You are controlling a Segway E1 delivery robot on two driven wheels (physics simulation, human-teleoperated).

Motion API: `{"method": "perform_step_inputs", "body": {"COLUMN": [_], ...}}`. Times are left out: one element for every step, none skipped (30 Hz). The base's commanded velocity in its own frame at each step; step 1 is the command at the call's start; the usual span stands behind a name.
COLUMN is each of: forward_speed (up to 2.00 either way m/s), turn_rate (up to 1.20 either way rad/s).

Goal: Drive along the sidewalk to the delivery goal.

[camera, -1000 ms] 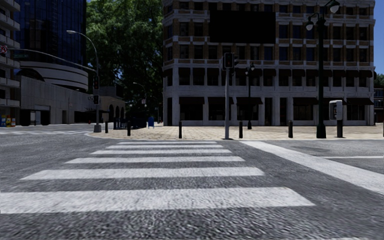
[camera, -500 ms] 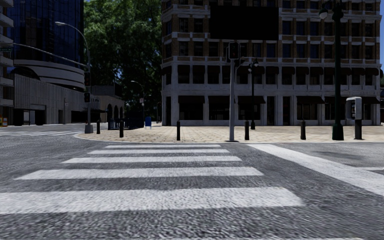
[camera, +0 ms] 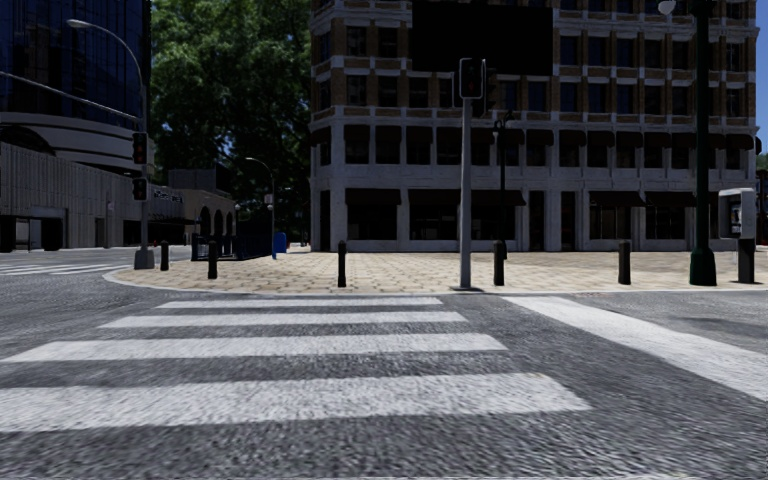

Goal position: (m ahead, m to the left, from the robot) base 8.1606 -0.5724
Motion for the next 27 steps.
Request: {"method": "perform_step_inputs", "body": {"forward_speed": [2.00,2.00,2.00,2.00,2.00,2.00,2.00,2.00,2.00,2.00,2.00,2.00,2.00,2.00,2.00,2.00,2.00,2.00,2.00,2.00,2.00,2.00,2.00,2.00,2.00,2.00,2.00], "turn_rate": [-0.20,-0.20,-0.20,-0.20,-0.20,-0.20,-0.20,-0.20,-0.20,-0.20,-0.20,-0.20,-0.16,0.00,0.00,0.00,0.00,0.00,0.00,0.00,0.00,0.00,0.00,0.00,0.00,0.00,0.00]}}
